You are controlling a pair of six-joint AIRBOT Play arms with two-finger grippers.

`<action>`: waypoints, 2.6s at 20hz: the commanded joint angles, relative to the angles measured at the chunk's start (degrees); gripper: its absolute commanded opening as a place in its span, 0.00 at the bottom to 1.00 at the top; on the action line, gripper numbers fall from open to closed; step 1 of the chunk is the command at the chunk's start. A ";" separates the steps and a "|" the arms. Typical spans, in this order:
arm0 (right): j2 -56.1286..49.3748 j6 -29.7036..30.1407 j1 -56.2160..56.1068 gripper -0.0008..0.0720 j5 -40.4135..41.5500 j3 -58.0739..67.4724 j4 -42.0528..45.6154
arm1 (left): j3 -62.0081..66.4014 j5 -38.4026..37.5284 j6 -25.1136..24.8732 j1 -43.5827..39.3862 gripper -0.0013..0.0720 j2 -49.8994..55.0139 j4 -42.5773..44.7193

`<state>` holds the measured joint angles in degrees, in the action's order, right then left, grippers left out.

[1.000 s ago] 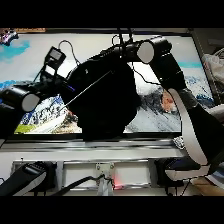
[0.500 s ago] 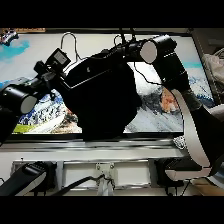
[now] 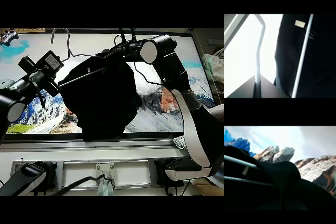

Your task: Fold the clothes and pants, and hang the long-sleeved shirts on hangers.

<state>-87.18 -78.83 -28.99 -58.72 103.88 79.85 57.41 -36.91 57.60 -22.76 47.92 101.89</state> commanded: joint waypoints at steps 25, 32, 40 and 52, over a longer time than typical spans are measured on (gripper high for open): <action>4.79 0.11 0.02 0.04 -9.29 0.17 -8.04 | 0.11 30.16 0.66 0.61 0.05 23.82 -46.90; 4.79 0.09 0.02 0.04 -9.09 0.15 -6.45 | 8.07 14.49 -8.17 -0.50 0.05 23.85 -53.88; 4.79 0.17 0.02 0.04 -8.85 0.15 -6.45 | 10.88 -3.74 -26.73 8.26 0.05 27.91 -95.03; 6.60 0.26 -0.04 0.04 -15.78 0.15 -10.25 | 10.88 -45.72 -41.07 16.26 0.05 49.44 -128.39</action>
<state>-81.45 -78.54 -28.97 -71.26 103.98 71.02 68.25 -72.44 19.38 -6.92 92.27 -18.68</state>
